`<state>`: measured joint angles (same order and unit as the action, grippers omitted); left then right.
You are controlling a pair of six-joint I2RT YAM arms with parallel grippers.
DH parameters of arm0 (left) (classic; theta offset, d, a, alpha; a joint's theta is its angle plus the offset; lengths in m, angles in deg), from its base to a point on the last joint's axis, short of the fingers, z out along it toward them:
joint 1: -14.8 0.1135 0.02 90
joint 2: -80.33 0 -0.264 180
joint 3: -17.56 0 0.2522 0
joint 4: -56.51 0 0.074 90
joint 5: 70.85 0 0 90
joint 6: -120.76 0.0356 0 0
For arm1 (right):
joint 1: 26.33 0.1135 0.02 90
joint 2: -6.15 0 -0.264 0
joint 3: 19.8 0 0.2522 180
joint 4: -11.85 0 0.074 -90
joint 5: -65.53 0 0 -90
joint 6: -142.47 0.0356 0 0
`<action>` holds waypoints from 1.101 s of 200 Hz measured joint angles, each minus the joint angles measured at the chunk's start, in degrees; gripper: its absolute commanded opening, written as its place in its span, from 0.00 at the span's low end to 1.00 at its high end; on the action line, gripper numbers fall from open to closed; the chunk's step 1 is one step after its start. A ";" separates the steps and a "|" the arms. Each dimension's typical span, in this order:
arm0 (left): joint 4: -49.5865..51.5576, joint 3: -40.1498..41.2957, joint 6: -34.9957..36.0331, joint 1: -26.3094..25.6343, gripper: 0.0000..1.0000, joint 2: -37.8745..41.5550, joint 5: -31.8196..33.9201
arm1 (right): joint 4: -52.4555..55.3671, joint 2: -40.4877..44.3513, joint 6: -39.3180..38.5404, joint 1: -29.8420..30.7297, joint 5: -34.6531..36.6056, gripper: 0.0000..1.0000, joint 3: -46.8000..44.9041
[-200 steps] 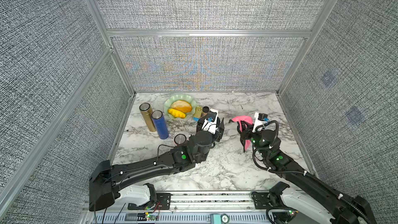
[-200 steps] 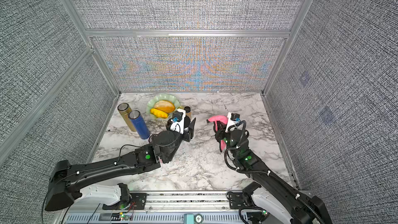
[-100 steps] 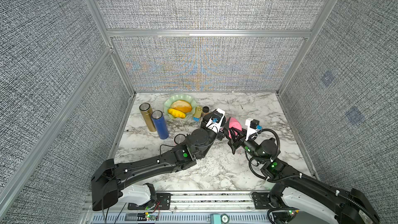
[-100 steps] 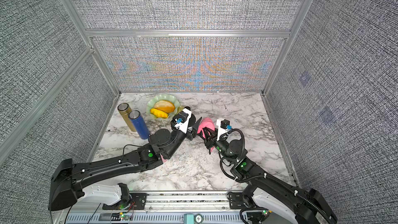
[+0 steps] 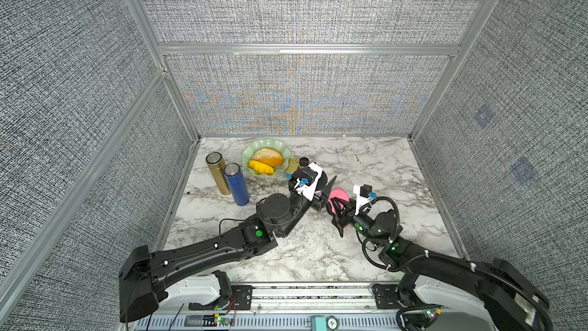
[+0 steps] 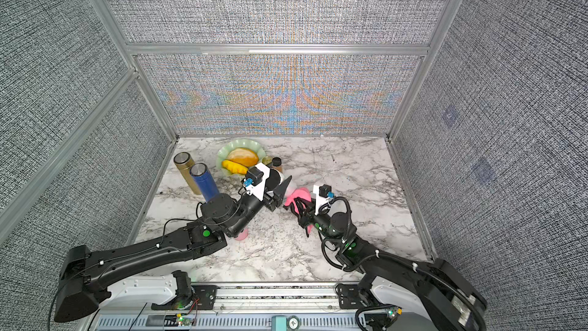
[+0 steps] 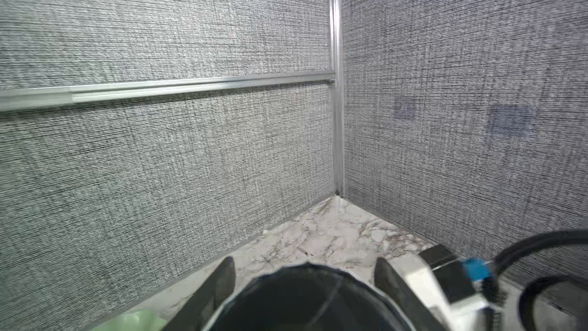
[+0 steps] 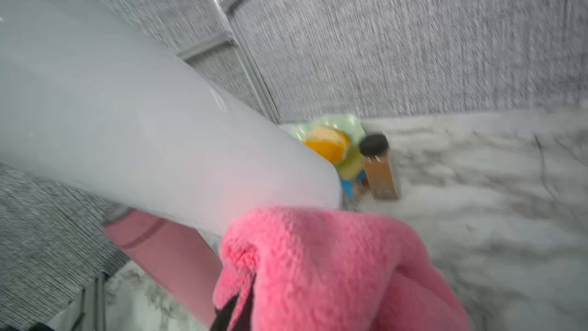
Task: Wipe the surface of the thermos
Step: Wipe the dirt from the surface of the thermos.
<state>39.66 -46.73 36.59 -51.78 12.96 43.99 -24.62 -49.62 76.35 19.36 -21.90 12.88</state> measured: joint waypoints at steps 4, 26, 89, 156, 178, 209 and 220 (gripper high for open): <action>-0.15 -0.02 0.17 -0.02 0.00 -0.11 0.37 | 0.39 1.60 -0.44 0.31 0.04 0.00 1.01; -0.20 -0.02 0.83 -0.15 0.00 -0.61 1.11 | 2.29 5.86 -1.68 0.72 1.73 0.00 3.48; -0.15 -0.46 4.52 0.20 0.00 -1.46 2.56 | 4.90 -2.75 -1.73 2.58 3.10 0.00 5.86; -1.49 -0.52 4.50 0.46 0.00 -0.98 0.74 | 8.81 0.63 -3.19 5.62 5.35 0.00 8.15; -3.41 -0.79 4.44 0.48 0.00 -0.92 1.38 | 9.40 1.36 -4.26 6.40 5.73 0.00 10.27; 0.04 -0.74 4.44 0.46 0.00 -1.36 1.40 | 2.40 -4.55 -3.87 6.51 7.91 0.00 3.93; 0.70 -0.74 4.02 0.46 0.00 -1.53 0.26 | 3.65 -6.75 -3.28 6.56 8.09 0.00 2.60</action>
<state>40.36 -47.47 40.61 -51.32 11.43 44.25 -20.97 -56.37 73.07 25.92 -13.81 15.48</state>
